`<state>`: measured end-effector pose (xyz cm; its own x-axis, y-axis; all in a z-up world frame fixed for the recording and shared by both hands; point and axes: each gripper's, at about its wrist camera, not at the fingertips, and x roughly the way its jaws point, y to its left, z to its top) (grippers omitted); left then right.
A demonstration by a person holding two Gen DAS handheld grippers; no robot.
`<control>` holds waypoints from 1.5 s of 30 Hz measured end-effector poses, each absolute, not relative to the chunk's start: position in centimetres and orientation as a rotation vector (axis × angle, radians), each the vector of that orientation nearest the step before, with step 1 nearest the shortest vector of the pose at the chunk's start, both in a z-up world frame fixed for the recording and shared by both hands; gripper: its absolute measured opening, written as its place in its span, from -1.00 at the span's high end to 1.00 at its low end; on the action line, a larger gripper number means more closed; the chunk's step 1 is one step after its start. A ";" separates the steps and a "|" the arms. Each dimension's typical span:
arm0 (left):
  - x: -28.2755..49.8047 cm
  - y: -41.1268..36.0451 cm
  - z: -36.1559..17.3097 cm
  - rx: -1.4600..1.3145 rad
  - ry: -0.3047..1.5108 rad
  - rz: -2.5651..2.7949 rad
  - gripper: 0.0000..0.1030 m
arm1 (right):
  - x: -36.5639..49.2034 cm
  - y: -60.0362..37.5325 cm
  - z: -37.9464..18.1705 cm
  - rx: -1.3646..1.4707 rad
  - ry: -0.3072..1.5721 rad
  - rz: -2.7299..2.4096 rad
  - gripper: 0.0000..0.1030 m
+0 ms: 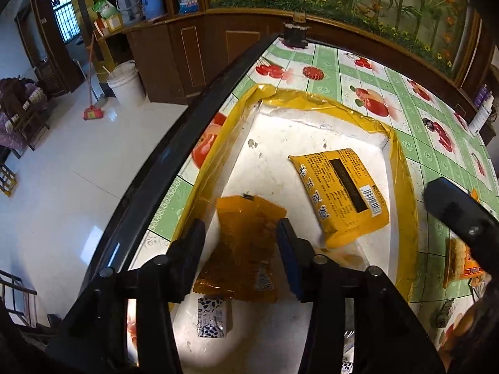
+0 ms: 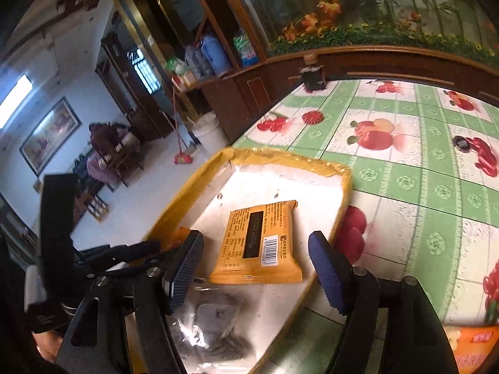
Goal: Organize snacks
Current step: 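Lower both bags into the white tray and open both grippers, then move both grippers back toward the remaining snacks on the table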
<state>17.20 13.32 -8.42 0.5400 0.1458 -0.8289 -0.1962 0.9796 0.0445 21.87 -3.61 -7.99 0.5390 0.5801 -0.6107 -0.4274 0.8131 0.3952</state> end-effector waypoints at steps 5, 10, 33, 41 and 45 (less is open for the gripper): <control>16.4 12.5 -7.4 -0.037 0.948 0.218 -0.08 | 20.8 -5.3 -6.9 0.252 0.785 0.590 -0.40; 14.8 11.7 -5.5 -0.025 0.875 0.227 -0.08 | 18.9 -7.6 -5.6 0.331 0.741 0.596 -0.40; 9.8 1.6 -2.7 0.027 0.820 0.037 -0.13 | 10.0 -22.2 -2.1 0.743 0.429 0.469 -0.74; 7.6 0.2 -2.1 0.051 0.800 0.018 -0.13 | 7.8 -25.8 -2.4 0.740 0.556 0.425 -0.80; 6.5 0.2 -1.9 0.039 0.798 0.012 -0.13 | 5.7 -28.4 -3.4 0.841 0.608 0.477 -0.80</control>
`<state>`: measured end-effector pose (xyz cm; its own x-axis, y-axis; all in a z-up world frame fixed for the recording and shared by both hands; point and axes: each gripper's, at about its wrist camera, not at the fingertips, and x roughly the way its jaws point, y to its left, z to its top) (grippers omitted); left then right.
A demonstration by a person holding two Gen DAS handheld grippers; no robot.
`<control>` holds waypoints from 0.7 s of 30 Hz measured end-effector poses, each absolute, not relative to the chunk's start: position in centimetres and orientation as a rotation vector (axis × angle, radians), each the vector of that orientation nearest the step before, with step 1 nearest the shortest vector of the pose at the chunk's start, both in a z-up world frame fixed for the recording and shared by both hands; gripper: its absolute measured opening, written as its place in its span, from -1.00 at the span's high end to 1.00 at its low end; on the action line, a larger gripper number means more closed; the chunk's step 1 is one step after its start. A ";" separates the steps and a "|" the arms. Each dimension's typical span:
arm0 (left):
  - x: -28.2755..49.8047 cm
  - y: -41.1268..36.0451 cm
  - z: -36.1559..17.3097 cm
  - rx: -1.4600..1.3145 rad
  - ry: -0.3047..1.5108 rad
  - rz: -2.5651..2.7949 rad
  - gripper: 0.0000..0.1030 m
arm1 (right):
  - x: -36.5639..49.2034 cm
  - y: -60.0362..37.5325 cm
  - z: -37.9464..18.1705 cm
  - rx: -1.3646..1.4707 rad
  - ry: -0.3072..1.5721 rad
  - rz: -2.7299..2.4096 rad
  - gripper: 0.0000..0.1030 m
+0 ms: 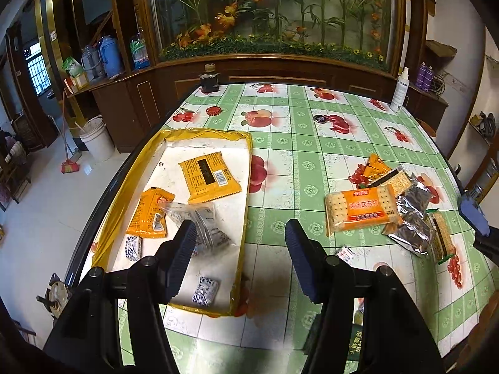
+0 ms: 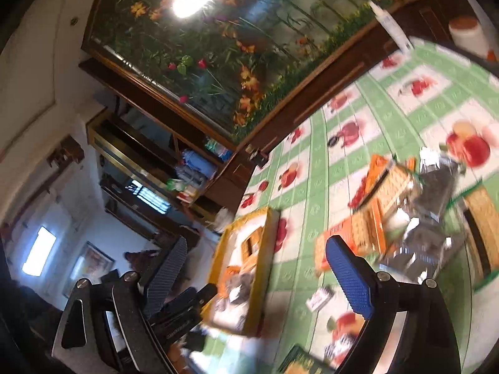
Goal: Organize snacks
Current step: 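Move both grippers back toward the remaining snacks on the table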
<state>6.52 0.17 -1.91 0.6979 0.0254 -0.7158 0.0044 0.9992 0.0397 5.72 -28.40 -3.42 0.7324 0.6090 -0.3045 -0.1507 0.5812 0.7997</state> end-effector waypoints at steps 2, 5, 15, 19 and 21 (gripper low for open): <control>6.0 0.1 -1.9 0.040 0.797 0.015 -0.13 | 4.6 -29.4 -3.4 0.850 0.610 0.485 -0.80; 5.5 0.4 -1.9 0.037 0.800 0.020 -0.13 | 3.4 -30.2 -2.9 0.828 0.612 0.500 -0.80; 5.6 0.3 -1.3 0.016 0.797 0.012 -0.13 | 3.3 -29.0 -2.5 0.861 0.616 0.630 -0.90; 5.9 -1.3 -2.0 0.033 0.799 -0.019 -0.13 | 2.5 -30.4 -2.7 0.804 0.596 0.556 -0.90; 6.1 -2.2 -2.5 0.043 0.789 -0.042 -0.13 | 2.1 -31.1 -2.8 0.755 0.587 0.496 -0.90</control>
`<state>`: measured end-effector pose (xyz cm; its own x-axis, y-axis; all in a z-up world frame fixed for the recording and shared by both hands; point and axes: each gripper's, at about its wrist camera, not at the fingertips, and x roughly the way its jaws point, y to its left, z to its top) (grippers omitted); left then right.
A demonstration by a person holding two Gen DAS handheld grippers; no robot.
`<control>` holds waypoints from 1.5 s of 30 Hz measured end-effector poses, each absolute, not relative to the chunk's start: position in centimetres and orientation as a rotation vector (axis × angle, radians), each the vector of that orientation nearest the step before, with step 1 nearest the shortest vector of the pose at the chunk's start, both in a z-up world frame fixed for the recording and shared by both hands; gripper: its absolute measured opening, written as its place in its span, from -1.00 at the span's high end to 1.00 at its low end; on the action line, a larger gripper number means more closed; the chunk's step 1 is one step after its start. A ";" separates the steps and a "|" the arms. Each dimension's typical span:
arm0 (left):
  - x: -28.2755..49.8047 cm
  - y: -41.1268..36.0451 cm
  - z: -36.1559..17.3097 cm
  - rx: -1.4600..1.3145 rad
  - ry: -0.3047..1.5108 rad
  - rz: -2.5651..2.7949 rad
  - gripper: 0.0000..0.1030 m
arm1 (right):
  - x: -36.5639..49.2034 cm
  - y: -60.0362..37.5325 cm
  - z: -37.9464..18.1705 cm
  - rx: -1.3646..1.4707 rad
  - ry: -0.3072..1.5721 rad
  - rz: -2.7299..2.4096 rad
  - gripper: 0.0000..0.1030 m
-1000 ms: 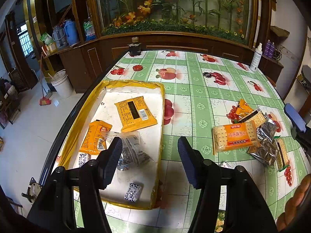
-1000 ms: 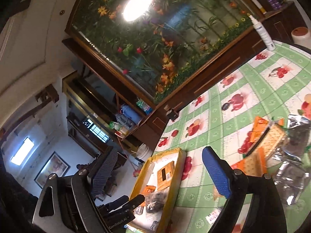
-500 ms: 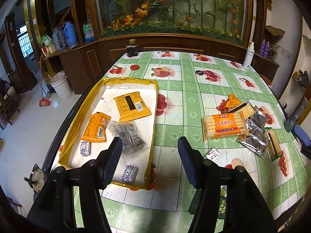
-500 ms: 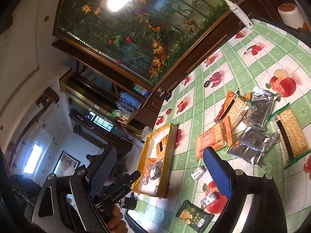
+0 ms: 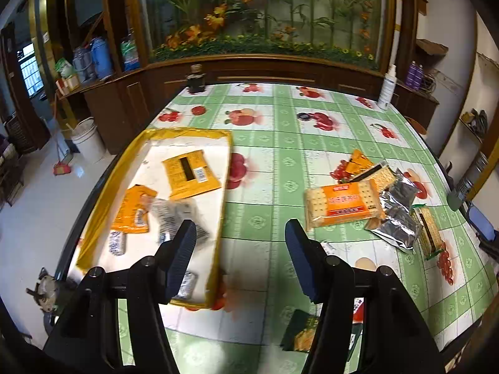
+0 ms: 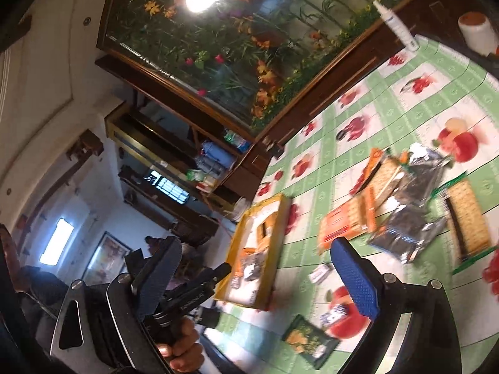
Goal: Organize snacks
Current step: 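Move both grippers back toward the remaining snacks on the table, then grasp the orange cracker pack with the left gripper while the right gripper grasps a silver foil packet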
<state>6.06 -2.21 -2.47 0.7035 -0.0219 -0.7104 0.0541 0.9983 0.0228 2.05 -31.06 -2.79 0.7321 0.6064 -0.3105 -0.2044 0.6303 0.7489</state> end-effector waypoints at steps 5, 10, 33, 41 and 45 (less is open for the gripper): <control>6.6 -4.6 -4.0 0.107 0.785 -0.074 -0.13 | 1.3 -31.9 -2.7 0.584 0.558 0.398 -0.90; 7.9 -5.8 -5.8 0.122 0.837 -0.115 -0.13 | 1.7 -33.2 -4.2 0.578 0.573 0.356 -0.90; 14.3 -13.7 -8.3 0.540 0.852 -0.458 -0.15 | 7.6 -29.7 -9.8 0.252 0.904 0.192 -0.89; 15.5 -15.9 -9.1 0.613 0.898 -0.776 -0.16 | 8.8 -29.4 -11.0 0.205 0.949 0.186 -0.89; 14.9 -16.9 -9.5 0.674 0.884 -0.857 -0.16 | 9.5 -29.0 -11.1 0.145 0.956 0.207 -0.89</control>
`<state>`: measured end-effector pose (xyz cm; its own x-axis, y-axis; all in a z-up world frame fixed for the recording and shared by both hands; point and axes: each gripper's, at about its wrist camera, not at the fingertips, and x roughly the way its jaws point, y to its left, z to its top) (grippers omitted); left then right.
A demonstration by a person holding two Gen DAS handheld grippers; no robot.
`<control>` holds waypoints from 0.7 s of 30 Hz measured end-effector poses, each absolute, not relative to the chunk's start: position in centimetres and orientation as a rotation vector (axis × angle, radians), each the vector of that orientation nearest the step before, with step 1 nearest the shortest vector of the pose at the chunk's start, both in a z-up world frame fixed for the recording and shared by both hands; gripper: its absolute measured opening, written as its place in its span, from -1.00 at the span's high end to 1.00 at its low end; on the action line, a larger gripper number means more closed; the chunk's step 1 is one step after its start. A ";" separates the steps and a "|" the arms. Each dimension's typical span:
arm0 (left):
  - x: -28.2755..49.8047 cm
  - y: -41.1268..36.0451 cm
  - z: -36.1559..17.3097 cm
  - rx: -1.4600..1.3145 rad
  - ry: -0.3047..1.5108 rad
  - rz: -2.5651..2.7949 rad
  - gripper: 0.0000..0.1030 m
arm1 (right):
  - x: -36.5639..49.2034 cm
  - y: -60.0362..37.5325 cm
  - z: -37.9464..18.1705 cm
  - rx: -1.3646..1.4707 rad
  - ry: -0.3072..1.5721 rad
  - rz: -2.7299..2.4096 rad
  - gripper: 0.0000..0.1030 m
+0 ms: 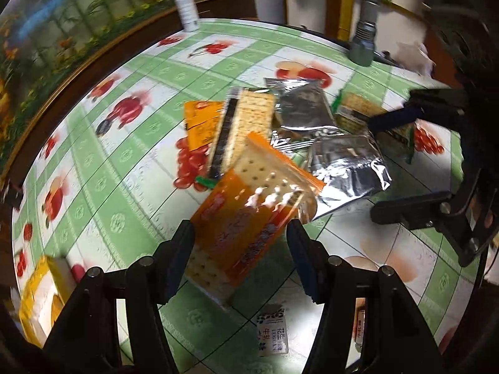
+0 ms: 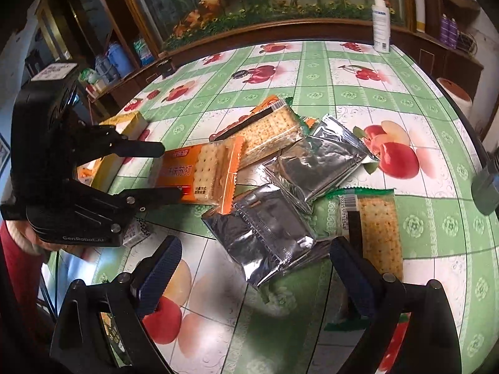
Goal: Organize snacks
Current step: 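Grasp the orange cracker pack with the left gripper while the right gripper grasps a silver foil packet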
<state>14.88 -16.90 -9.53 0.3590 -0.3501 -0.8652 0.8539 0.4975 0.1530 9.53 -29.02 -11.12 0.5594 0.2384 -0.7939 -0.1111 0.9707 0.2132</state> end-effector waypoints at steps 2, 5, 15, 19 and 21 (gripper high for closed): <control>15.2 -17.6 -10.0 0.705 0.886 -0.872 -0.20 | 9.8 -28.8 -11.0 0.109 0.953 0.226 -0.89; 16.1 -18.5 -10.7 0.742 0.890 -0.852 -0.45 | 10.1 -27.9 -10.8 0.035 0.957 0.282 -0.89; 17.2 -18.0 -11.8 0.607 1.070 -0.842 -0.07 | 11.4 -27.3 -12.9 -0.032 1.028 0.355 -0.54; 16.2 -16.8 -11.7 0.559 1.088 -0.775 -0.05 | 11.3 -28.0 -13.0 0.007 1.026 0.350 -0.27; 15.8 -16.0 -11.6 0.519 1.093 -0.736 -0.05 | 11.1 -28.0 -13.0 0.003 1.021 0.345 -0.22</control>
